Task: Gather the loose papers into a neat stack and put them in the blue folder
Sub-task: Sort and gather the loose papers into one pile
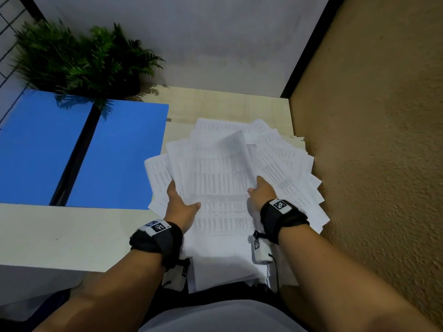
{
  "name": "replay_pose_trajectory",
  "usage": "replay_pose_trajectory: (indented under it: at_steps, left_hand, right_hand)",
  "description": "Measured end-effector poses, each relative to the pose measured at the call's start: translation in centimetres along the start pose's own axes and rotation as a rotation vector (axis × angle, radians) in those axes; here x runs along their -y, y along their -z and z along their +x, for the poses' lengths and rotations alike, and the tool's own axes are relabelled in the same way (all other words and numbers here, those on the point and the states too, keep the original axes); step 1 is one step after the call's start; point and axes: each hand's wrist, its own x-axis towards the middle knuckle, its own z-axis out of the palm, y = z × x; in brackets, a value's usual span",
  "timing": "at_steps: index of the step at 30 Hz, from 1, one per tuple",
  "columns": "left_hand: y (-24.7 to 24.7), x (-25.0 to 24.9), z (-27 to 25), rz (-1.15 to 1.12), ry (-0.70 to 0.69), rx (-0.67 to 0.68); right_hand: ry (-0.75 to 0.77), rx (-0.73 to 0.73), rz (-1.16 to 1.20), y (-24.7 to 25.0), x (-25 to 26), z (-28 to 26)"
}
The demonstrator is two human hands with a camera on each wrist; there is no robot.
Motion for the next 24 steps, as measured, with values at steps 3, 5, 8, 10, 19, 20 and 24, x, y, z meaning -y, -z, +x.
replay_pose_trajectory:
  at_steps: [3, 5, 8, 10, 19, 20, 24]
  left_hand:
    - [1.2, -0.2, 0.6, 0.012, 0.071, -0.024]
    - [2.8, 0.0, 1.4, -0.031, 0.117, -0.059]
    - [5.4, 0.8, 2.5, -0.062, 0.129, -0.093]
    - [6.3, 1.3, 2.9, -0.087, 0.138, -0.069]
    - [3.5, 1.3, 1.3, -0.122, 0.176, 0.073]
    - [3.3, 1.1, 1.1, -0.126, 0.172, 0.066]
    - [3.1, 0.8, 0.7, -0.124, 0.119, 0.060]
  right_hand:
    - [0.084, -0.196, 0.113, 1.7, -0.3, 0.6]
    - [0.061, -0.370, -0.057, 4.2, -1.2, 1.4]
    - [-0.062, -0.354, -0.351, 7.5, -3.0, 2.0]
    - [-0.097, -0.256, -0.424, 8.3, -3.6, 1.6]
    - [-0.008, -0.081, -0.229, 5.9, -4.0, -0.6]
    - [-0.009, -0.097, -0.245, 6.3, -3.8, -0.8]
    - [0.091, -0.359, -0.313, 9.5, -1.4, -3.0]
